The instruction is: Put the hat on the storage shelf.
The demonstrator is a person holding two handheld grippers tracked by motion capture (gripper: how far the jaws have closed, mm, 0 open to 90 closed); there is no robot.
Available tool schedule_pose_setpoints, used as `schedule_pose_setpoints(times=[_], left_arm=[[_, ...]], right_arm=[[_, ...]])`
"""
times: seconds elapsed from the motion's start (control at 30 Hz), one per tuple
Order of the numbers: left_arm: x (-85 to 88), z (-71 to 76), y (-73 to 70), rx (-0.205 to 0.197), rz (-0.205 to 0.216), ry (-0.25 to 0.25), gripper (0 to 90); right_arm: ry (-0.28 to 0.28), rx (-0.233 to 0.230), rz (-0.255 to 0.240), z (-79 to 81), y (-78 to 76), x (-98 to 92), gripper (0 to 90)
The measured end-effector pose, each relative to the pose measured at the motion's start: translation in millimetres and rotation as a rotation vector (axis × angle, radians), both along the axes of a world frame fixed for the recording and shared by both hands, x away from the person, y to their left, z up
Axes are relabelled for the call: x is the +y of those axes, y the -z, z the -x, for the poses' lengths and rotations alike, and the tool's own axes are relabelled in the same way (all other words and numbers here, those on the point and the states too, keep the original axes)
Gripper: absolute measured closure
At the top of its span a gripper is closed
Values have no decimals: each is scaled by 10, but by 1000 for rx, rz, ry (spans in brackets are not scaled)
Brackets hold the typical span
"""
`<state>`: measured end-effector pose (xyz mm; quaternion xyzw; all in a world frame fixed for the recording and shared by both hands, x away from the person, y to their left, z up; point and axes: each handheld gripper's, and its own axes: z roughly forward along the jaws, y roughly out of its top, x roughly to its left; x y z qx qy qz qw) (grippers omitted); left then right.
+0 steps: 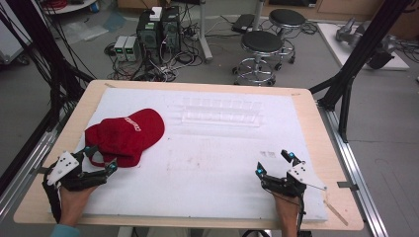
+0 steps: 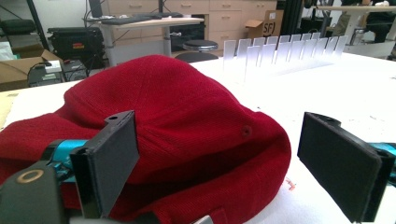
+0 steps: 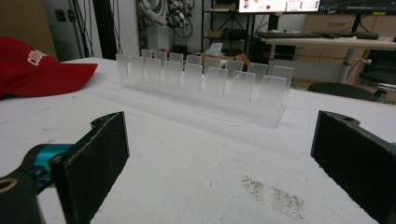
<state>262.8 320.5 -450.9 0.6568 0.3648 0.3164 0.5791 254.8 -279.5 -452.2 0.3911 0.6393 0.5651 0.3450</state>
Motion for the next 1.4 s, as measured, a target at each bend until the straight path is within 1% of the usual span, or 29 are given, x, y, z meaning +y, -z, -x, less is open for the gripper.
schedule_pose_setpoints(times=[0.07,0.3,0.53,0.63,0.9,0.93,1.0,1.1,1.27,1.33,1.4], left_arm=[[2,-3,0,4,2,0,129],[-3,3,0,-3,-6,-1,129],[-5,-2,-1,3,-3,-1,129],[0,0,-1,-1,-3,0,129],[7,7,-4,-9,5,4,127],[6,7,-6,-5,6,8,127],[12,6,-17,2,-5,10,127],[35,1,-68,9,-11,14,127],[81,-15,-171,10,-22,17,125],[110,-35,-212,22,-24,17,120],[135,-61,-260,41,-27,20,98]], right_arm=[[2,9,3,-7,-2,2,32],[1,10,-2,-12,-2,-3,32],[5,15,-8,-8,-2,-2,32],[7,9,-6,-14,-2,-7,32],[11,15,-4,-10,-3,0,32],[10,15,-6,-12,-3,0,32],[7,19,-3,-15,-4,-1,32],[7,17,-1,-18,-4,-1,32],[6,20,-6,-18,-4,-1,32],[6,20,-5,-18,-4,-1,32],[6,19,-3,-18,-4,0,32]])
